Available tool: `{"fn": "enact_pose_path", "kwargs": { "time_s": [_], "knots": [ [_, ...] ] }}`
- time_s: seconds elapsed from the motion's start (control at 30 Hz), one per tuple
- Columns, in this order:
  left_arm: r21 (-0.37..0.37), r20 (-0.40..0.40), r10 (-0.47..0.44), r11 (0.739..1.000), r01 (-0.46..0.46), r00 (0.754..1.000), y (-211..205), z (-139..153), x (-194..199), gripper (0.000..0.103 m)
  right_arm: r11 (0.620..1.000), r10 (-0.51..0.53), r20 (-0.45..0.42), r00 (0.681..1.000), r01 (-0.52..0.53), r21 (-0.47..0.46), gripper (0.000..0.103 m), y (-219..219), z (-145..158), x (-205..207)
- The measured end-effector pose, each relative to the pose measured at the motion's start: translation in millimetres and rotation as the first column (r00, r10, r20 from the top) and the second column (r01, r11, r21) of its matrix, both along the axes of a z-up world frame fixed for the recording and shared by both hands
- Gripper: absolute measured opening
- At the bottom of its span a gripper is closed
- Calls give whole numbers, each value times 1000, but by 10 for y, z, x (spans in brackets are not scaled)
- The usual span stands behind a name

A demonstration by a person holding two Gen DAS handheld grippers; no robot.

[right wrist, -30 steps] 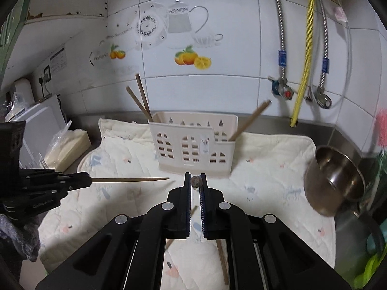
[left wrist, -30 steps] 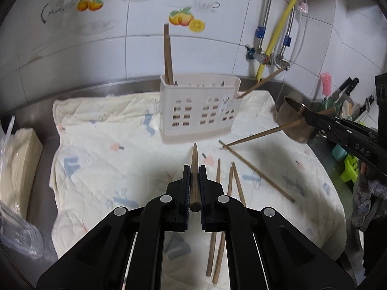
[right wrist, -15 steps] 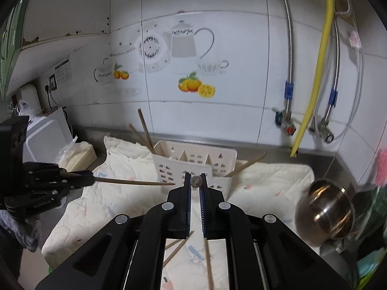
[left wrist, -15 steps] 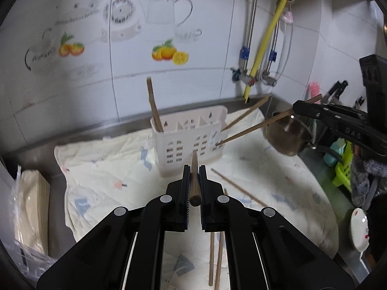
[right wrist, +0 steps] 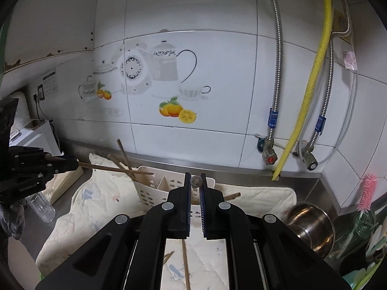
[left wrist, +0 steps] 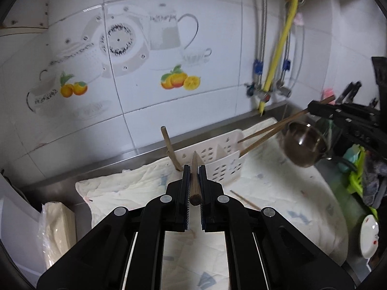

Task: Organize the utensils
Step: 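Lift both chopsticks and lower them into the white holder, then open both grippers and pull them back from the holder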

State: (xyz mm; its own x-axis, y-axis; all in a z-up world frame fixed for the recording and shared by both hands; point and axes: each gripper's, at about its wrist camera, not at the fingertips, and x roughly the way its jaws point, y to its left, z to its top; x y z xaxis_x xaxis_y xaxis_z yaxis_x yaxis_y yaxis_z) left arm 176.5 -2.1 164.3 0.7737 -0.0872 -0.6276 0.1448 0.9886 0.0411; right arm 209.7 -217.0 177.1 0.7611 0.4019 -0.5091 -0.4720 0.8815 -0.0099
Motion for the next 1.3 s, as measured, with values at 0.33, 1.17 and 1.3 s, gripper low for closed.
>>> {"fn": "enact_pose_path", "kwargs": {
  "time_s": [0.33,1.17,1.3],
  "knots": [
    [3,-161,1,1000,0,987,68,-109,517,6,1000,11,-86,996,-14,-26,7,131,-116,363],
    [-96,-217,16,995,-38,976,214,-358,832,12,1000,-14,-182,983,13,-3,8,223,-393,817],
    [-109,-188,16,993,-37,982,230,-308,774,29,1000,-24,-170,985,25,6,10,184,-361,804]
  ]
}}
